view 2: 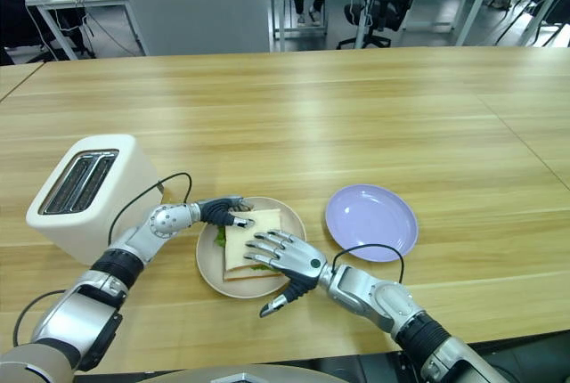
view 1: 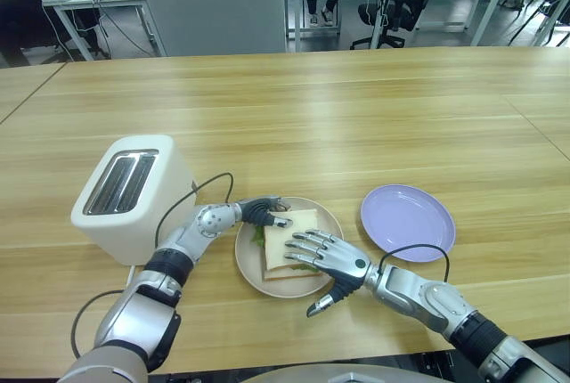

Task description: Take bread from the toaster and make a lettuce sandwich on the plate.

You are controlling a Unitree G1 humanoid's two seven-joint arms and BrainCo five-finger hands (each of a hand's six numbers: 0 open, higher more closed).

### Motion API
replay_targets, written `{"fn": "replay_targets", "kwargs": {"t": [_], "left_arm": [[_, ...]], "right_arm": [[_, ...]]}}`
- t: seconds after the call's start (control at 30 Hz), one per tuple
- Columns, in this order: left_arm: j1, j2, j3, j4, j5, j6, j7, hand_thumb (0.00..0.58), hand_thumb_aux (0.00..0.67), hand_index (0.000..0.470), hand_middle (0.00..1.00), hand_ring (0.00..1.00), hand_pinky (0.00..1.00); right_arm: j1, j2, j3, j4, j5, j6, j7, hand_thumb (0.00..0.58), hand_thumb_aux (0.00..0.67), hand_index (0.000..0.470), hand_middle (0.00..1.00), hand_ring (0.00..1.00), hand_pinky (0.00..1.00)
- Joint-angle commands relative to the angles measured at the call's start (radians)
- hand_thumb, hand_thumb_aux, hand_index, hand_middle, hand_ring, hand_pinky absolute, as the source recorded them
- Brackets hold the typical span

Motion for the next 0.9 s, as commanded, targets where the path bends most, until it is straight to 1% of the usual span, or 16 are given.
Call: {"fn": "replay_targets", "kwargs": {"t": [0.03,0.17,0.3,0.37,0.43,0.47,0.5,0.53,0.57,0.6,0.63,0.67,0.7,0.73,0.83,0.9], "left_arm": [[-0.057,0.059,-0.063,-0.156,0.271,0.012,0.285,0.0,0.0,0.0,0.25,0.25,0.25],[-0.056,0.117,-0.074,-0.305,0.433,0.081,0.451,0.0,0.0,0.0,0.25,0.25,0.25],[-0.031,0.166,-0.038,-0.432,0.511,0.156,0.557,0.0,0.0,0.0,0.25,0.25,0.25],[-0.005,0.185,0.003,-0.483,0.479,0.172,0.579,0.0,0.0,0.0,0.25,0.25,0.25],[0.038,0.176,0.069,-0.499,0.3,0.127,0.535,0.0,0.0,0.0,0.25,0.25,0.25],[0.063,0.165,0.102,-0.503,0.185,0.102,0.496,0.156,0.097,0.067,0.29,0.29,0.29],[0.086,0.158,0.127,-0.506,0.076,0.079,0.45,0.487,0.402,0.276,0.36,0.36,0.36],[0.106,0.155,0.143,-0.508,-0.005,0.062,0.405,0.543,0.502,0.345,0.42,0.42,0.42],[0.13,0.155,0.157,-0.507,-0.092,0.052,0.348,0.58,0.67,0.46,0.56,0.56,0.56],[0.155,0.161,0.163,-0.506,-0.166,0.035,0.294,0.58,0.67,0.46,0.71,0.71,0.71],[0.189,0.164,0.172,-0.509,-0.264,0.02,0.232,0.58,0.67,0.46,1.0,1.0,1.0],[0.219,0.17,0.18,-0.514,-0.341,0.003,0.18,0.58,0.67,0.46,1.0,1.0,1.0],[0.252,0.175,0.186,-0.525,-0.424,-0.011,0.124,0.58,0.67,0.46,1.0,1.0,1.0],[0.28,0.176,0.196,-0.538,-0.495,-0.019,0.075,0.58,0.67,0.46,1.0,1.0,1.0],[0.342,0.185,0.21,-0.582,-0.656,-0.026,-0.057,0.58,0.67,0.46,1.0,1.0,1.0],[0.4,0.202,0.2,-0.632,-0.767,-0.012,-0.171,0.58,0.67,0.46,1.0,1.0,1.0]], "right_arm": [[0.023,-0.004,0.049,0.1,0.004,0.002,0.109,0.0,0.0,0.0,0.0,0.0,0.0],[0.015,0.006,0.055,0.129,0.019,0.001,0.133,0.0,0.0,0.0,0.0,0.0,0.0],[0.007,0.014,0.062,0.166,0.023,0.008,0.147,0.0,0.0,0.0,0.0,0.0,0.0],[-0.007,0.014,0.059,0.191,0.01,0.021,0.129,0.0,0.0,0.0,0.0,0.0,0.0],[-0.025,0.016,0.034,0.199,0.016,0.037,0.088,0.0,0.0,0.0,0.0,0.0,0.0],[-0.032,0.018,0.016,0.198,0.029,0.041,0.068,0.049,0.029,0.02,0.0,0.0,0.0],[-0.038,0.019,-0.006,0.189,0.044,0.042,0.041,0.108,0.066,0.045,0.0,0.0,0.0],[-0.042,0.022,-0.036,0.178,0.066,0.042,0.006,0.128,0.079,0.054,0.0,0.0,0.0],[-0.048,0.027,-0.075,0.166,0.093,0.043,-0.042,0.31,0.213,0.146,0.0,0.0,0.0],[-0.053,0.03,-0.118,0.15,0.122,0.047,-0.084,0.472,0.381,0.262,0.0,0.0,0.0],[-0.055,0.034,-0.168,0.135,0.181,0.035,-0.107,0.573,0.596,0.409,0.0,0.0,0.0],[-0.053,0.038,-0.21,0.119,0.245,0.017,-0.108,0.573,0.596,0.409,0.0,0.0,0.0],[-0.049,0.042,-0.242,0.107,0.321,-0.015,-0.089,0.58,0.67,0.46,0.64,0.64,0.64],[-0.042,0.046,-0.266,0.096,0.388,-0.046,-0.064,0.58,0.67,0.46,1.0,1.0,1.0],[-0.013,0.059,-0.298,0.059,0.588,-0.109,0.065,0.58,0.67,0.46,1.0,1.0,1.0],[0.015,0.049,-0.28,0.024,0.755,-0.145,0.217,0.58,0.67,0.46,1.0,1.0,1.0]]}}
